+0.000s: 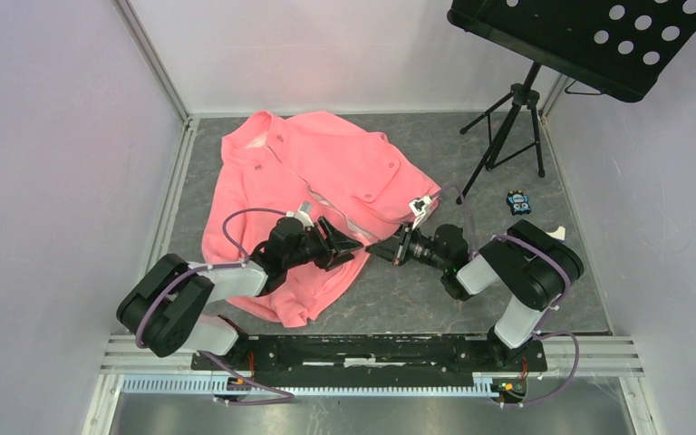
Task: Zip up the jacket
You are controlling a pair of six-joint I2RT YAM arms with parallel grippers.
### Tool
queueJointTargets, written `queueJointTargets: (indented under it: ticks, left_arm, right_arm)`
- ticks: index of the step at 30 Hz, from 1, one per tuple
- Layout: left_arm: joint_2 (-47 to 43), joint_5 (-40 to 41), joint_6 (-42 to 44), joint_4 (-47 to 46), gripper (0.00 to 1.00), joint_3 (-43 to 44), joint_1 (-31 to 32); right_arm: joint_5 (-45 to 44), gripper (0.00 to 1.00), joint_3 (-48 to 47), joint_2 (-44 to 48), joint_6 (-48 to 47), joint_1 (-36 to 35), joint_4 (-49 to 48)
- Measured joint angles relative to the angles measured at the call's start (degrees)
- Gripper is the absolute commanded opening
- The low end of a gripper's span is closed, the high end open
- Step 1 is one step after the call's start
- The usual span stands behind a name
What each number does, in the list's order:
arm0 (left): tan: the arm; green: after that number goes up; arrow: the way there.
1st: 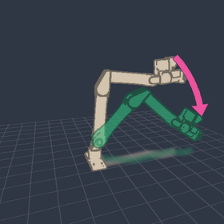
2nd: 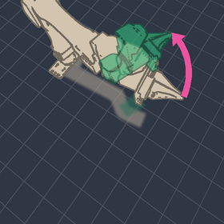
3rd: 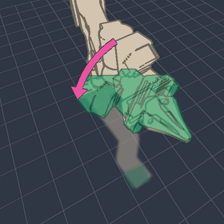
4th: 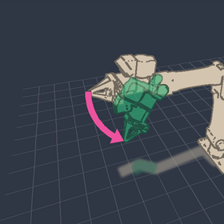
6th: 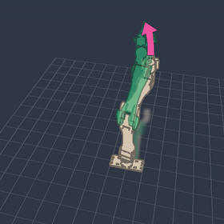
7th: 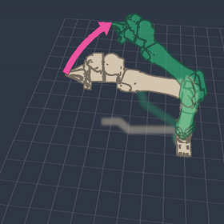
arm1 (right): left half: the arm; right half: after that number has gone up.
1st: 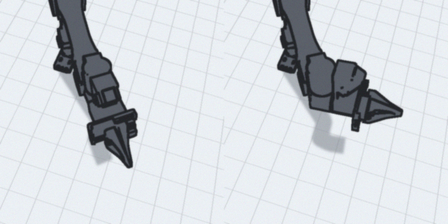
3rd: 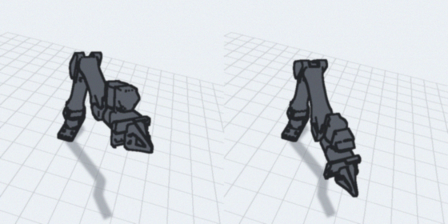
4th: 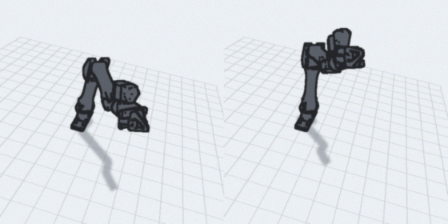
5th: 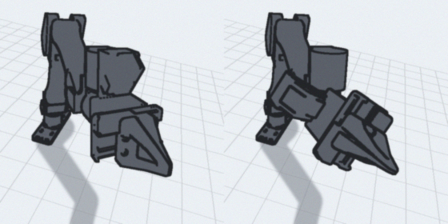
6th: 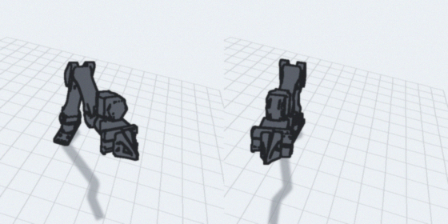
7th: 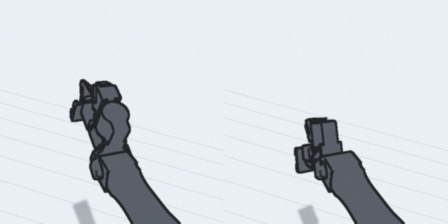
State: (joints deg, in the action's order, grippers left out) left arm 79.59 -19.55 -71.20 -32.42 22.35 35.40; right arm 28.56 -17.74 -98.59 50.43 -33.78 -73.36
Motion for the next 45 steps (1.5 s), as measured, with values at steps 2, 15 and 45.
queueJointTargets:
  ticks: [2,15,45]
  left_arm:
    - [0.55,-0.02,-1.29,-1.27,0.59,-0.42,-0.15]
    - [2.38,0.02,-2.80,-4.17,0.38,-0.39,-0.35]
    - [4.48,-14.08,31.93,-7.58,0.02,0.17,-0.90]
  right_arm:
    - [0.02,0.00,0.00,0.00,-0.50,-0.35,-0.02]
    - [-0.26,0.00,0.02,0.00,-1.33,-2.75,-0.37]
    - [15.30,0.56,-4.37,11.89,-25.11,1.62,32.22]
